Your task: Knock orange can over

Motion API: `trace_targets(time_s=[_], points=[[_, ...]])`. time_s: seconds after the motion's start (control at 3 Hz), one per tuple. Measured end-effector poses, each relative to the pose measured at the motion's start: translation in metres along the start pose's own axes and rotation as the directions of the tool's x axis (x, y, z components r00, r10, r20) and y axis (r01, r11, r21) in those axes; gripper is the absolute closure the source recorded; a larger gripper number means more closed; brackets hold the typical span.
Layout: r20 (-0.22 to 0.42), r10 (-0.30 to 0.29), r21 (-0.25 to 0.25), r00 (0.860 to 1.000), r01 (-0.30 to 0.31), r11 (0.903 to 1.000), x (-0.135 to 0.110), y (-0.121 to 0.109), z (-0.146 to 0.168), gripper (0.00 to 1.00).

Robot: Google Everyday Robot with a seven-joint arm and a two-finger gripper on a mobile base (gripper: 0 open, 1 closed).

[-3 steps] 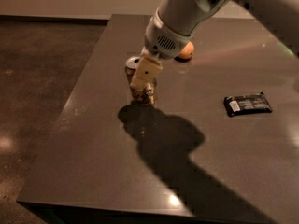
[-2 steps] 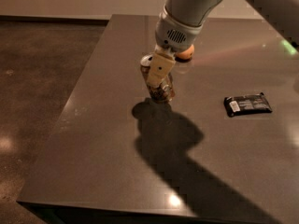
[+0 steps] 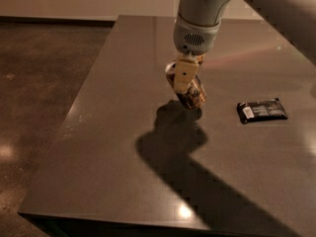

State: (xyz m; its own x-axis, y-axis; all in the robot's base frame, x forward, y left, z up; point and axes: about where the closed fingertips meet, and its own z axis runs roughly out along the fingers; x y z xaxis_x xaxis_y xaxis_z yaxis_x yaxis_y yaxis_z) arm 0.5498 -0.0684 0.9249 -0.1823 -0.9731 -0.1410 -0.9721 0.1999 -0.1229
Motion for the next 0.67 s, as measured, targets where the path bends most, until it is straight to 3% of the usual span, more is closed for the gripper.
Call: trace_targets(time_s=[0.33,0.67], points=[[-0.091,-0.027,0.020,0.995,0.029,0.9994,0.0107,-0.0046,0.0067,1.00],[-0.142,-0.065,0.035,0.988,0.071,0.9969,0.0196,-0.0032,0.0120,0.86]])
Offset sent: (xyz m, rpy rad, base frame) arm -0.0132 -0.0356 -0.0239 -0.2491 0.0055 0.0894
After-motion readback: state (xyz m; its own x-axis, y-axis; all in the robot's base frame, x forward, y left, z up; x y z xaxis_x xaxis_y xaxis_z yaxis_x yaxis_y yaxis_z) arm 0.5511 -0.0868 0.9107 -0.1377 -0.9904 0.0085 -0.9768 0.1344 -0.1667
